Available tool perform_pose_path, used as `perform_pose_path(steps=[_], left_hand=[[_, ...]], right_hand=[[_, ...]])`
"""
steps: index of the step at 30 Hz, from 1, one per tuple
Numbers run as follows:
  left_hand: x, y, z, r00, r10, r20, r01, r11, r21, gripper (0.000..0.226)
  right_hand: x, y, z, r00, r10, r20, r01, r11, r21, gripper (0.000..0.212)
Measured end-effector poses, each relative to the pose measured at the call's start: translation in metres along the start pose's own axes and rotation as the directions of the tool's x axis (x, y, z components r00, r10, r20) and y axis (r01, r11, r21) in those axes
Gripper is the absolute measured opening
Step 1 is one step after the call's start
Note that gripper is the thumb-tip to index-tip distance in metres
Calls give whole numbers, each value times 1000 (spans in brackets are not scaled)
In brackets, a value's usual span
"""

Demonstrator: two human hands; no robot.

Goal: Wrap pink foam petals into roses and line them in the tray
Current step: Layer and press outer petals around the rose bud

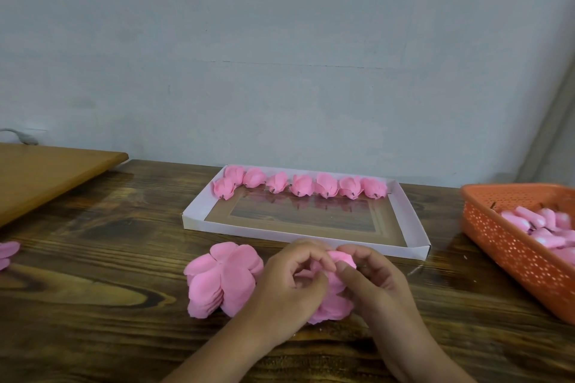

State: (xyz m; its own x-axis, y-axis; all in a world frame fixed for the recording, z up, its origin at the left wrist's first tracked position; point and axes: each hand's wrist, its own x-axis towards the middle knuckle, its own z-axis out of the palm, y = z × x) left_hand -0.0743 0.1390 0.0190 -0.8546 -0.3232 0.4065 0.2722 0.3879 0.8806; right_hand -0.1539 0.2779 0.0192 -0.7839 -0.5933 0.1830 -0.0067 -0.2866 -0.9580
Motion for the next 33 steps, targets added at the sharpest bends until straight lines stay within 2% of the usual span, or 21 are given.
perform_pose_path(steps=[2,4,11,16,20,24,26,28,31,33], left_hand=[[0,1,1,999,-13,31,14,1000,-13,8],[1,0,1,999,-29,36,30,999,-22,15],[4,0,-4,998,-65,-11,64,997,-47,22],[6,2,-10,995,-99,20,100,993,-65,26],[6,4,-9,991,-119,65,124,990,-73,28],[6,5,-9,991,-122,59,126,990,-65,24],[5,8,-9,992,-118,50,122,988,-91,28],[5,9,-7,993,-110,34,113,982,-148,40],[4,8,-4,994,-112,13,111,965,-237,59],[3,8,-2,989,-143,46,150,945,-290,70]], right_hand=[[1,-1,-1,1000,1,4,-1,1000,21,27],[1,0,-1,1000,15,13,-15,999,38,27],[4,1,-3,998,52,45,-56,995,88,32],[5,-6,-9,993,39,107,-33,997,-64,34],[5,-11,-10,995,22,100,-13,996,-90,30],[3,-14,-10,987,16,158,2,993,-115,26],[4,-14,-11,986,59,158,-52,997,-49,26],[4,-14,-12,974,135,184,-159,980,122,30],[3,-13,-7,931,207,301,-317,869,381,39],[2,-11,-2,909,220,355,-377,798,470,46]])
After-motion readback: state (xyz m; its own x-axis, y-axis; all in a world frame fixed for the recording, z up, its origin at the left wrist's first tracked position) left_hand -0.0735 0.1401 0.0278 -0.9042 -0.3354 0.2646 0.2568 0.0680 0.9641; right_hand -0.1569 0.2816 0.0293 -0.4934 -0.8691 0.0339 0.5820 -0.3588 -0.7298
